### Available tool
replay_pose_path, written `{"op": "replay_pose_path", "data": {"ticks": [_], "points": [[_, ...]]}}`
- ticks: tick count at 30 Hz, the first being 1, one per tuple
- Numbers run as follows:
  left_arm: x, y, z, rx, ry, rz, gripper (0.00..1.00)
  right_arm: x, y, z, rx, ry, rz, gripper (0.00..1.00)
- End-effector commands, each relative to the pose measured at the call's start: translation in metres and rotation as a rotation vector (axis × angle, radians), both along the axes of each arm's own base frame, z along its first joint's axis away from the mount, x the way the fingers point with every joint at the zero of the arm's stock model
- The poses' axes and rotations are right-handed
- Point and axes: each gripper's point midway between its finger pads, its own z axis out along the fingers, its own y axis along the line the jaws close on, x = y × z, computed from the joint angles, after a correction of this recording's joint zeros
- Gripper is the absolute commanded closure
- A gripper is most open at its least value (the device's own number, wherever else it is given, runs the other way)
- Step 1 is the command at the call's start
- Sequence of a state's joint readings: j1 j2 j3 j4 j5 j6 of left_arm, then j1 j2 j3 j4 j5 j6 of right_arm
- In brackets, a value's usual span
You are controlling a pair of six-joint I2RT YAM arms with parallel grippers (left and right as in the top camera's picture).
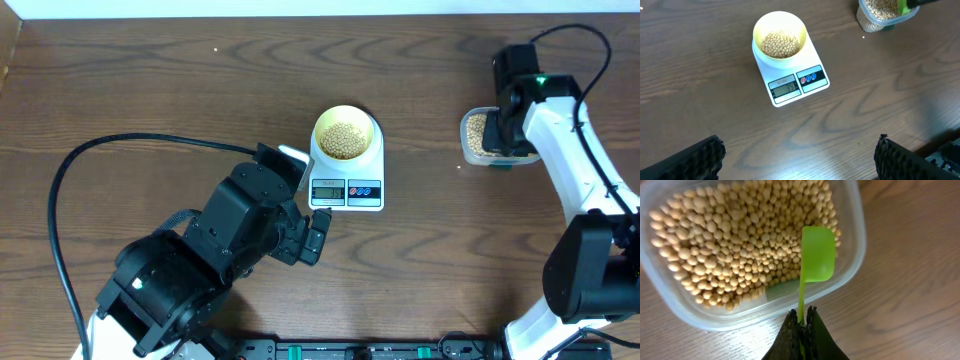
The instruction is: Scoop item into bowl and weigh 50g on scale
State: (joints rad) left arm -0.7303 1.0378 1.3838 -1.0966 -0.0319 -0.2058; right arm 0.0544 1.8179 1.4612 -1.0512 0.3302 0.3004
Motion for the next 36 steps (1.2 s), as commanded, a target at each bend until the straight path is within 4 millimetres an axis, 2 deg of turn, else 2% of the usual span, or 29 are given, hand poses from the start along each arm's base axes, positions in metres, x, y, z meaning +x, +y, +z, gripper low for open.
{"op": "replay_pose_path", "data": {"ticks": [1,8,12,24,36], "points": [[-0.001,0.001,0.007,-0.005,-0.021,-0.008,0.02,-0.003,0.001,-0.009,0.015,0.002,-0.017,0.99],[-0.001,0.001,0.007,-0.005,-0.022,-0.008,0.02,0.001,0.012,-0.023,0.17,-0.008,-0.009,0.99],[-0.001,0.001,0.007,-0.005,-0.022,-0.008,0.02,0.001,0.009,-0.028,0.274,-0.018,-0.027,0.99],[-0.001,0.001,0.007,-0.005,-0.021,-0.008,0.02,0.001,-0.004,-0.023,0.62,-0.072,-0.085,0.99],[-0.001,0.001,0.007,-0.005,-0.022,-0.008,0.02,0.007,0.014,-0.022,0.886,-0.106,-0.003,0.99]]}}
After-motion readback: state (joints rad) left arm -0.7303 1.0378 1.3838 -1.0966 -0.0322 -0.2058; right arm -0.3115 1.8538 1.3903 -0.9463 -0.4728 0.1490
